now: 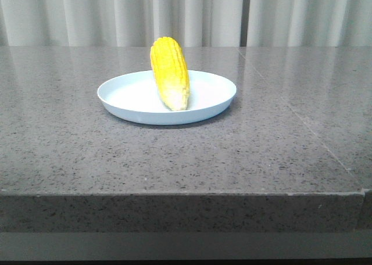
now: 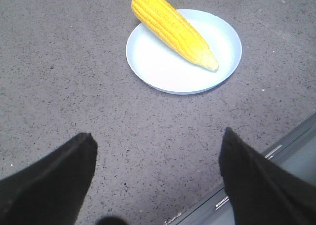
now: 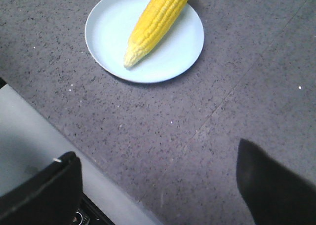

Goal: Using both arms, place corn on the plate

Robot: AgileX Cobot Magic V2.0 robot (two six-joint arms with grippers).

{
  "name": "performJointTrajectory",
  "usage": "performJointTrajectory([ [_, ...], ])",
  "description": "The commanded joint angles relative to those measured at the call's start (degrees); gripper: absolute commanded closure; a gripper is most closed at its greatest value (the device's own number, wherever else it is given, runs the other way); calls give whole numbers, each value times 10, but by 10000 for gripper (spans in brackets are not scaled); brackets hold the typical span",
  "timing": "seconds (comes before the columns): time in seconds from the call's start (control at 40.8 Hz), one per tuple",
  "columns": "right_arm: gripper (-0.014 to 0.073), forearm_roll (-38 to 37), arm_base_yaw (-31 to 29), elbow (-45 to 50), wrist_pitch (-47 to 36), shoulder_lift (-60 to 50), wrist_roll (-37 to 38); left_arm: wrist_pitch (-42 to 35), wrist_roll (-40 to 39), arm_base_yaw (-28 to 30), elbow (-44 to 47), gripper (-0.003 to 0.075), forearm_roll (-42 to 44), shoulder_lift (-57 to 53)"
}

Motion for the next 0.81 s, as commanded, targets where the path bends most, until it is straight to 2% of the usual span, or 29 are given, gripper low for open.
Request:
performJointTrajectory([
  [0.0,-57,-4,-2,29,-38,-63,-7,-40,-5,-4,-15,210,2,0],
  [0.221,-57,-4,-2,99,-48,-178,-7,-42,-5,-4,-15,210,2,0],
  [0.441,-57,-4,-2,109,-56,-230,-7,-42,-5,-4,-15,211,2,0],
  [0.515,-55,-4,-2,109,-57,-231,-7,-40,-5,-4,-15,244,2,0],
  [0.564,-39,-4,-2,109,-57,-231,-7,-38,-5,-4,-15,292,2,0],
  [0.637,34,-4,-2,109,-57,-231,-7,-38,-5,-4,-15,381,2,0],
  [0.735,198,-4,-2,109,-57,-231,-7,-38,-5,-4,-15,520,2,0],
  [0.784,307,-4,-2,109,-57,-231,-7,-38,-5,-4,-15,571,2,0],
])
